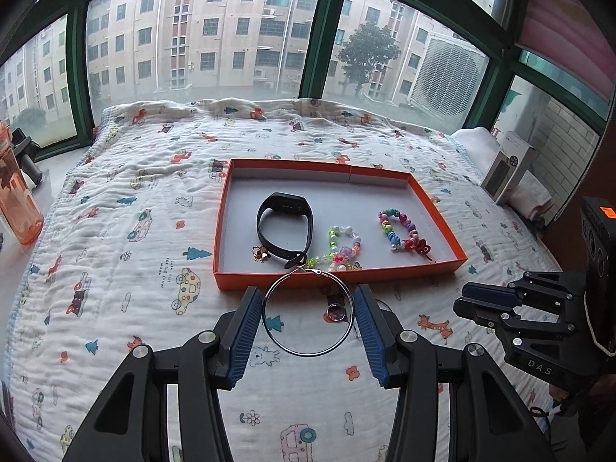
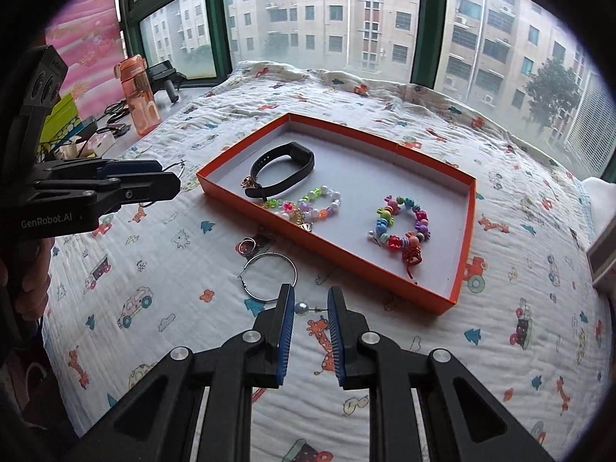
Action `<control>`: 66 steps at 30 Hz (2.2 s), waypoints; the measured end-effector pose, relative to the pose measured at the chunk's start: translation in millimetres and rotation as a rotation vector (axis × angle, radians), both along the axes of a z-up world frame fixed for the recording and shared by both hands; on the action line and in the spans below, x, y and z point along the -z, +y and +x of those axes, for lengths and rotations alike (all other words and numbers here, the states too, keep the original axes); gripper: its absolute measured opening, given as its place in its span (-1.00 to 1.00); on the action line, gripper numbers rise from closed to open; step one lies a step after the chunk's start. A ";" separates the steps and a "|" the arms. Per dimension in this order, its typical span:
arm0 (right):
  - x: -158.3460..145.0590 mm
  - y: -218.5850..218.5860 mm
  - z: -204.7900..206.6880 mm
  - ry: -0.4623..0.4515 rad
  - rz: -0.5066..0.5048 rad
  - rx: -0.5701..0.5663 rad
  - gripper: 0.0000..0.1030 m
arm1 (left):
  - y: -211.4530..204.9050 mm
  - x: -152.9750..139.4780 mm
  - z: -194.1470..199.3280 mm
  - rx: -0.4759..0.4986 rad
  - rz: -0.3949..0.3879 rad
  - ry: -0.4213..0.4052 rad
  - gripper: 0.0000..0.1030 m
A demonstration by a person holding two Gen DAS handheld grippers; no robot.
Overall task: Organize jewelry
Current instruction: 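Carry hoop and stud into the tray and open both tools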
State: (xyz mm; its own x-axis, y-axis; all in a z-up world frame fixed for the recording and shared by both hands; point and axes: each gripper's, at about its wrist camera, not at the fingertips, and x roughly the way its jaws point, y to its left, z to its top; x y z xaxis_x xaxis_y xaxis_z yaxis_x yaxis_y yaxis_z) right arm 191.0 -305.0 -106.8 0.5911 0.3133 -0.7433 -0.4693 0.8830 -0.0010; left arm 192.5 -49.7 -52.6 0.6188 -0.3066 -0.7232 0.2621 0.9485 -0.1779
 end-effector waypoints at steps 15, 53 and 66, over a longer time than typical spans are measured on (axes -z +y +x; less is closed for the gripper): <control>-22.9 -4.1 -32.8 -0.058 0.020 0.246 -0.60 | 24.6 -27.2 -34.1 -0.081 0.000 -0.059 0.02; 4.3 -21.9 73.0 0.031 0.135 0.346 -0.60 | -14.5 24.9 126.9 -0.063 0.022 0.013 0.02; 24.8 -20.5 90.6 0.075 0.135 0.346 -0.60 | -11.5 64.2 157.0 -0.079 0.022 0.080 0.04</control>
State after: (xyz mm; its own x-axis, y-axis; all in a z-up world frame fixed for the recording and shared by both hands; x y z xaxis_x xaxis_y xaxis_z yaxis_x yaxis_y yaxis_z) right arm 281.5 -325.5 -131.7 0.6243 0.2028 -0.7544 -0.1378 0.9792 0.1491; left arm 349.5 -61.1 -116.8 0.5801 -0.2429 -0.7775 0.1722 0.9695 -0.1744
